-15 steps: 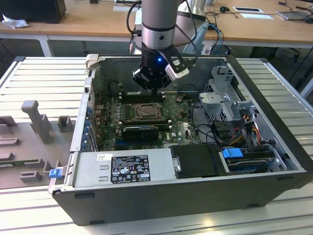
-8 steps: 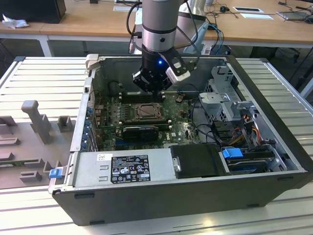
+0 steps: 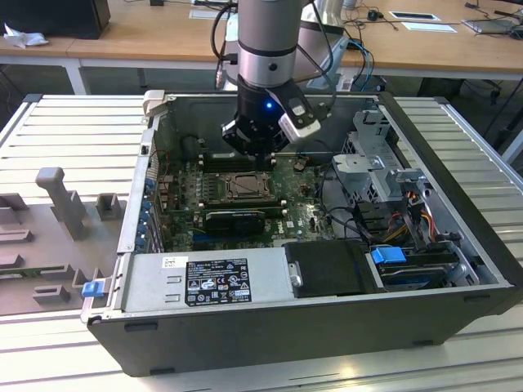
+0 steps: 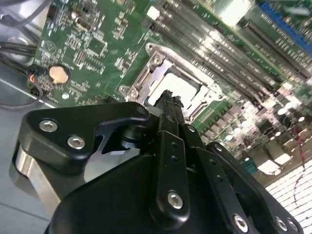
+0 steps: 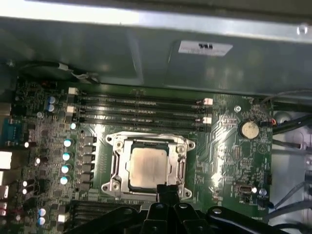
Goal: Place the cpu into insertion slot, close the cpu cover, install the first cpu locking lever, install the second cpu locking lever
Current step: 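Install the second cpu locking lever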
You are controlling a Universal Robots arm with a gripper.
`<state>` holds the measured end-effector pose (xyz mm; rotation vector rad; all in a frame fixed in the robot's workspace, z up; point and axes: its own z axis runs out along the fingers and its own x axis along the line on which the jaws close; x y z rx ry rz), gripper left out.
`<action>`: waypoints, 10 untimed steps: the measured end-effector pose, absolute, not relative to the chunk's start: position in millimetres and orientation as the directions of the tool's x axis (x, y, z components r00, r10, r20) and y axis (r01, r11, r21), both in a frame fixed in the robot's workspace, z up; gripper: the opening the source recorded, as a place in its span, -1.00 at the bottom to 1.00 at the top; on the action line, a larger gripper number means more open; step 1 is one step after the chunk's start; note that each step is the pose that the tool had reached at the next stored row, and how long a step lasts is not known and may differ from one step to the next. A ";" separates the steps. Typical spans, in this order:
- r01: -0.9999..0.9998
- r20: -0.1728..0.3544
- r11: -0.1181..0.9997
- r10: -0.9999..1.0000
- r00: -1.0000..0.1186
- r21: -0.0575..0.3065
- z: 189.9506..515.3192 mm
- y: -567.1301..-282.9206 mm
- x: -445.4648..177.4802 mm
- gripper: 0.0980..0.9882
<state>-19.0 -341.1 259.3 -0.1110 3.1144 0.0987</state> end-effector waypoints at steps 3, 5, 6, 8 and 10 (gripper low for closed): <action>-0.071 -0.026 0.995 -0.070 -0.997 0.062 258.8 -350.2 -19.1 -0.98; -0.070 -0.026 0.996 -0.068 -0.997 0.062 258.3 -353.8 -19.1 -0.98; -0.069 -0.026 0.996 -0.067 -0.997 0.062 258.1 -355.4 -19.0 -0.98; -0.067 -0.026 0.996 -0.066 -0.998 0.062 257.7 -358.8 -19.1 -0.98; -0.067 -0.026 0.996 -0.065 -0.998 0.062 257.6 -361.7 -19.0 -0.98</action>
